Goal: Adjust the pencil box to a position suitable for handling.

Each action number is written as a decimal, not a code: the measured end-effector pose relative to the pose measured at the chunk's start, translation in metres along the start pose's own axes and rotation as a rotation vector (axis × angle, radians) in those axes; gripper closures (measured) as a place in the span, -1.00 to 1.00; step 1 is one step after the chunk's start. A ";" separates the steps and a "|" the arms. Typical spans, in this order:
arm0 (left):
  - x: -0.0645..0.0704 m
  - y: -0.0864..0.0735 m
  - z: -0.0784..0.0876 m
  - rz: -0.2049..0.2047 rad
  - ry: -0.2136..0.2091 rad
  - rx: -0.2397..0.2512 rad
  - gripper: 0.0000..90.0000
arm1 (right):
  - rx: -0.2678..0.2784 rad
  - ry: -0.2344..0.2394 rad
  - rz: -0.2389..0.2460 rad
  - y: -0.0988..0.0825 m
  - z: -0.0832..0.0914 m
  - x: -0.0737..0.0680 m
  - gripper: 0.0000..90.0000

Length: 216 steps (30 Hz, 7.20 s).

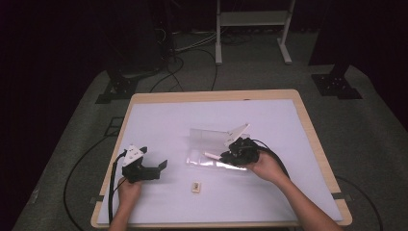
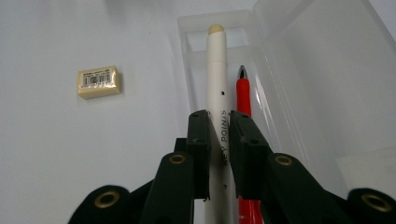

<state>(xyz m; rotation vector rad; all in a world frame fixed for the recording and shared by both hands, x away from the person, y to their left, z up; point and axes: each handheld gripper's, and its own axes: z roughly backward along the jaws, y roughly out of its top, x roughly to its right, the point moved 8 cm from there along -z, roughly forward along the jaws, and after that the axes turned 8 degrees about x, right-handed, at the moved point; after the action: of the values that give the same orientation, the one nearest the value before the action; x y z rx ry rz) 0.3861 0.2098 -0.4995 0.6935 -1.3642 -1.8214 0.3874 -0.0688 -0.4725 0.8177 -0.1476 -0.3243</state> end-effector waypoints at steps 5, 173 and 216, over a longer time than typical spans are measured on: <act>0.000 0.000 0.000 0.001 0.000 0.000 -1.00 | -0.006 0.001 -0.009 -0.002 -0.004 0.002 0.74; 0.000 0.000 0.000 -0.004 -0.002 -0.002 -1.00 | 0.000 0.199 0.046 0.015 -0.054 -0.077 0.00; 0.000 0.000 0.001 0.001 -0.003 0.001 -1.00 | -0.068 0.209 0.088 0.012 -0.082 -0.089 0.29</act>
<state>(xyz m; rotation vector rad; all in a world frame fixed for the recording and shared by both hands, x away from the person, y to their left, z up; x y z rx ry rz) 0.3856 0.2101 -0.4992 0.6916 -1.3675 -1.8216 0.3276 0.0258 -0.5196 0.7699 0.0227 -0.1591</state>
